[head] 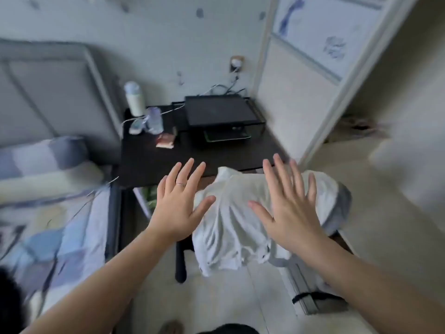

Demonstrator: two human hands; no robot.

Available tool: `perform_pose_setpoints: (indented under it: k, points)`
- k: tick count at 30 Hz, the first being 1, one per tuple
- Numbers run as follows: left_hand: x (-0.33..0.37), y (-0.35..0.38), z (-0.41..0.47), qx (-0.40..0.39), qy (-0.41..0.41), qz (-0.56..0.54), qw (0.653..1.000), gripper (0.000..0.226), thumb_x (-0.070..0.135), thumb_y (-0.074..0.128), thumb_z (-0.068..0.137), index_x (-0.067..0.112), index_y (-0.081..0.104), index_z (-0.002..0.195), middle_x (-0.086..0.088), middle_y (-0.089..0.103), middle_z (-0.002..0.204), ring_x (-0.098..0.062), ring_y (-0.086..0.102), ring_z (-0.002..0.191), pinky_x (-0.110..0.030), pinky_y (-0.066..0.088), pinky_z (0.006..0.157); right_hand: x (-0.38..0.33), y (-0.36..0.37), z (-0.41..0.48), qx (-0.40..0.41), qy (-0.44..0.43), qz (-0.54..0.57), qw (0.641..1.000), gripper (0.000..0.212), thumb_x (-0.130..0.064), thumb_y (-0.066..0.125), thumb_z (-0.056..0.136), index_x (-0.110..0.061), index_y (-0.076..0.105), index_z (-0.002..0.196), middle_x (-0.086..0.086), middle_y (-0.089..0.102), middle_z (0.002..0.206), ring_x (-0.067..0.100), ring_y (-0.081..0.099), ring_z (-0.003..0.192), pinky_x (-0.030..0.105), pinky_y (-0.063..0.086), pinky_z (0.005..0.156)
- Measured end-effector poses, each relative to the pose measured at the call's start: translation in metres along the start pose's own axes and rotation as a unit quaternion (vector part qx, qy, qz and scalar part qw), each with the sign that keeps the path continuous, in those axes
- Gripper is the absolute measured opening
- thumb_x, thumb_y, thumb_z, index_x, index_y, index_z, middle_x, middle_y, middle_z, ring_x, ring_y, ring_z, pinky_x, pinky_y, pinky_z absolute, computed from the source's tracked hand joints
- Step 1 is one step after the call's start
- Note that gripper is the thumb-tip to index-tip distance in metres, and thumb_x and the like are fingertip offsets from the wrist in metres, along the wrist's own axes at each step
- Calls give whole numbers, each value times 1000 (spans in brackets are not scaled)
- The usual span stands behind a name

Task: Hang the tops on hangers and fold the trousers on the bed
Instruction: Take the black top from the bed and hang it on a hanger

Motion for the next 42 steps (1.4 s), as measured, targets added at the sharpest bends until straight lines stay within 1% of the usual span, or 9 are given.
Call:
perform_pose_setpoints:
  k: [5,9,15,20,23,27,31,34,42]
  points:
    - [-64,-6,-88,5,-177,54,983,76,76,20,92,42,9,159,10,5,169,-18,-3,156,-50,8,123,-60,54,3,-85,-128,21,988,84,-77,8,92,-30,-8,160,-4,-10,169,26,-8,155,63,6,120]
    - [-108,-23,-178,20,-299,83,951,78,76,17,90,41,8,160,8,6,169,-20,0,156,-47,7,123,-137,91,-11,-143,-230,49,961,86,-76,8,89,-30,-5,160,-6,-11,168,26,-8,155,63,6,119]
    - [-144,-53,-332,84,-461,72,881,75,76,15,93,42,8,159,8,7,169,-17,-3,155,-44,5,122,-266,122,-65,-201,-375,76,902,87,-74,17,90,-27,1,161,-2,-1,169,29,0,155,65,8,118]
    - [-161,-66,-467,133,-579,49,803,73,70,24,95,40,11,160,10,6,169,-16,-3,156,-40,4,122,-371,152,-132,-221,-494,53,839,84,-77,4,89,-32,-16,157,-8,-18,167,24,-14,154,60,-2,120]
    - [-176,-68,-540,150,-623,34,767,70,66,31,99,39,13,160,9,8,169,-16,-1,155,-38,6,122,-427,168,-173,-231,-539,38,809,83,-79,-1,86,-36,-22,154,-11,-24,165,21,-21,152,56,-8,119]
    - [-202,-65,-618,158,-658,-2,736,81,77,17,89,38,17,160,8,14,168,-18,5,155,-39,10,122,-491,191,-227,-252,-565,25,785,80,-78,4,88,-40,-29,150,-14,-28,163,17,-27,150,54,-10,119]
    - [-232,-52,-676,151,-679,-40,717,79,78,18,90,40,19,159,10,18,167,-18,10,154,-41,15,121,-542,224,-262,-284,-566,-8,774,79,-74,14,93,-37,-20,155,-13,-23,165,18,-22,152,54,-7,120]
    - [-254,-42,-702,139,-687,-65,710,82,79,14,87,39,23,158,8,24,166,-20,15,153,-43,19,120,-570,252,-272,-308,-560,-40,768,79,-72,17,95,-37,-18,156,-13,-24,164,17,-22,152,55,-7,120]
    - [-318,12,-715,105,-708,-138,684,61,63,35,101,34,32,155,6,31,161,-18,24,149,-40,27,117,-620,341,-258,-350,-548,-118,751,75,-68,20,98,-36,-14,157,-11,-17,167,19,-14,154,56,-1,121]
Point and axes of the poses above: each hand's wrist, its own z-axis towards the middle knuckle, its own y-axis out of the palm, x = y × z, the point moved 10 cm from there along z, towards the middle knuckle
